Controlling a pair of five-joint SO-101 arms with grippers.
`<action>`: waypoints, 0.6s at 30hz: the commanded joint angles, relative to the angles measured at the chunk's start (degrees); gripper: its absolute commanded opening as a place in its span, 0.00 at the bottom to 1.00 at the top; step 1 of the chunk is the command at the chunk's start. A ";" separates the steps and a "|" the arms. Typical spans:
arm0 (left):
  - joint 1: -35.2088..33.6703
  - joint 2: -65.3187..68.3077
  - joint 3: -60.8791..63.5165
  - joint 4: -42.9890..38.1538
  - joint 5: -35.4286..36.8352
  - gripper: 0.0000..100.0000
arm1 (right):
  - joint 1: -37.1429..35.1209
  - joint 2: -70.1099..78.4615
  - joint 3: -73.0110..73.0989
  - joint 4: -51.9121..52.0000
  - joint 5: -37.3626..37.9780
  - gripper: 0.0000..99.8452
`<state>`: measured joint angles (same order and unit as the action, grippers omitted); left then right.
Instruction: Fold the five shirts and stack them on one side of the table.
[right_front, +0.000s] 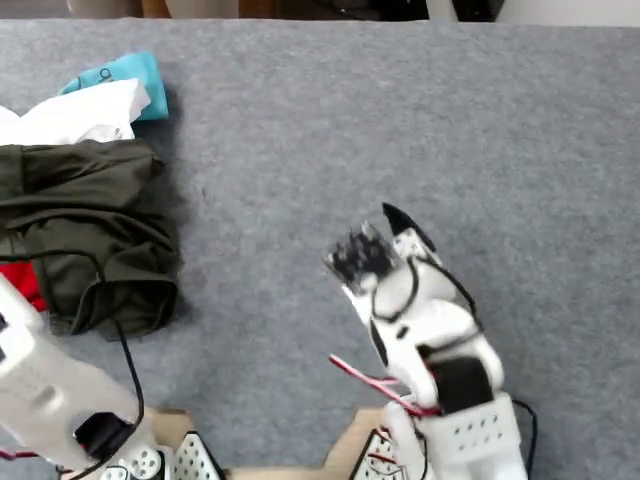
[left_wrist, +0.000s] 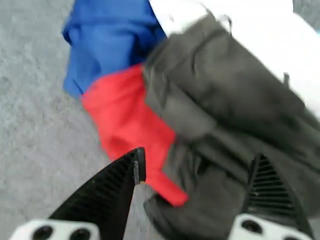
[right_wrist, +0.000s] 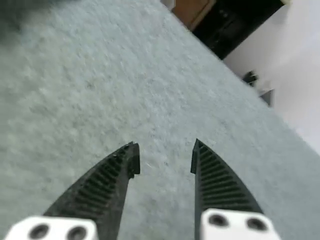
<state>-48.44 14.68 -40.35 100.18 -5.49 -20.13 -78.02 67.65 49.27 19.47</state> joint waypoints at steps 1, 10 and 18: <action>3.96 -10.59 12.66 0.18 0.26 0.33 | -3.56 14.81 -13.05 -1.41 -5.19 0.19; 10.73 -14.46 36.40 -16.88 6.95 0.33 | -6.29 44.79 -38.46 -0.88 -15.21 0.19; 17.23 -14.81 42.37 -29.01 7.56 0.02 | -6.11 51.82 -43.21 -0.88 -15.47 0.19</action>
<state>-34.29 2.99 2.02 73.98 2.42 -25.76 -26.68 27.91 49.27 4.18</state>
